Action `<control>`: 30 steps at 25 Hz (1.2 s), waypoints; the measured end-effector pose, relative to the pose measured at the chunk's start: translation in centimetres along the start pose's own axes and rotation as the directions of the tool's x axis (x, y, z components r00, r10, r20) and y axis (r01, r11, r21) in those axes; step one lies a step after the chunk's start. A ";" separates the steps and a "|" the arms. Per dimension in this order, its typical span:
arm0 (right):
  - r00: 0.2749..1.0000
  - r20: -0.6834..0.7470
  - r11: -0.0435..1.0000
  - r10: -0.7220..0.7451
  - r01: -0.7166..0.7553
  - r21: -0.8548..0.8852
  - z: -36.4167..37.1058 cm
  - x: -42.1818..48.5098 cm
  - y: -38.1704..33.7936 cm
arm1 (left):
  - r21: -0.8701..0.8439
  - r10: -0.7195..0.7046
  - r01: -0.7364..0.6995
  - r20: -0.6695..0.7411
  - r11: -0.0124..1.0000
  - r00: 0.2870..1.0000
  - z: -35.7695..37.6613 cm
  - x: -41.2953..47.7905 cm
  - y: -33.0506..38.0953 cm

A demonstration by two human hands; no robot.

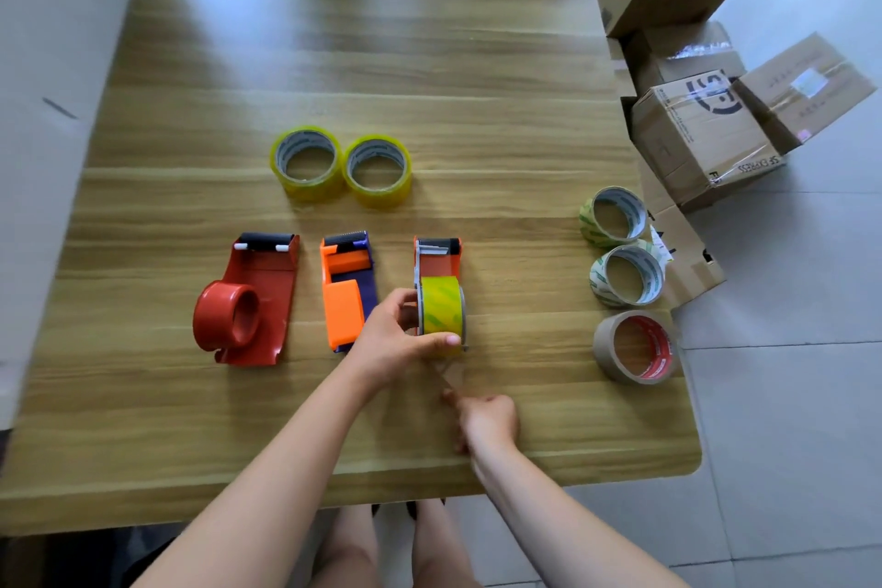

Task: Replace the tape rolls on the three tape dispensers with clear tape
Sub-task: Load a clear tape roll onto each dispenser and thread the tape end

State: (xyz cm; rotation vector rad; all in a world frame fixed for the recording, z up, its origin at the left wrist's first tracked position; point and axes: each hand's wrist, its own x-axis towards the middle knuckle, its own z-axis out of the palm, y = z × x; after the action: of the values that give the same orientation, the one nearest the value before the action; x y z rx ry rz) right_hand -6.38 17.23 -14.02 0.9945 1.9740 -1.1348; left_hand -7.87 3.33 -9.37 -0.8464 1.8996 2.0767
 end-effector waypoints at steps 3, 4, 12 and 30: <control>0.988 -0.121 0.994 -0.092 0.083 -0.075 -2.2 -0.1 -2.2 | 0.067 -0.062 0.062 -0.007 0.996 0.998 -0.9 -0.8 0.7; 0.982 -0.153 0.993 -0.111 0.104 -0.057 -3.1 -0.1 -3.3 | 0.080 -0.075 0.077 -0.027 0.994 0.997 -1.2 -1.1 0.8; 0.957 -0.114 0.951 -0.267 0.281 0.132 -6.8 -1.0 -14.1 | -0.023 -0.097 0.094 -0.304 0.995 0.948 -5.4 -4.5 2.9; 0.633 0.534 0.253 -0.561 0.745 -0.617 6.9 -1.1 -25.2 | 0.167 -0.181 0.283 -0.454 0.945 0.872 -9.1 -0.7 0.3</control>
State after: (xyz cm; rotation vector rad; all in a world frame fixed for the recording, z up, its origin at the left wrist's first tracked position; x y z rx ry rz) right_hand -26.17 2.19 -5.79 -0.5370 2.3870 -0.4620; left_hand -4.95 -5.31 -8.79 -1.4942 2.0624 1.5802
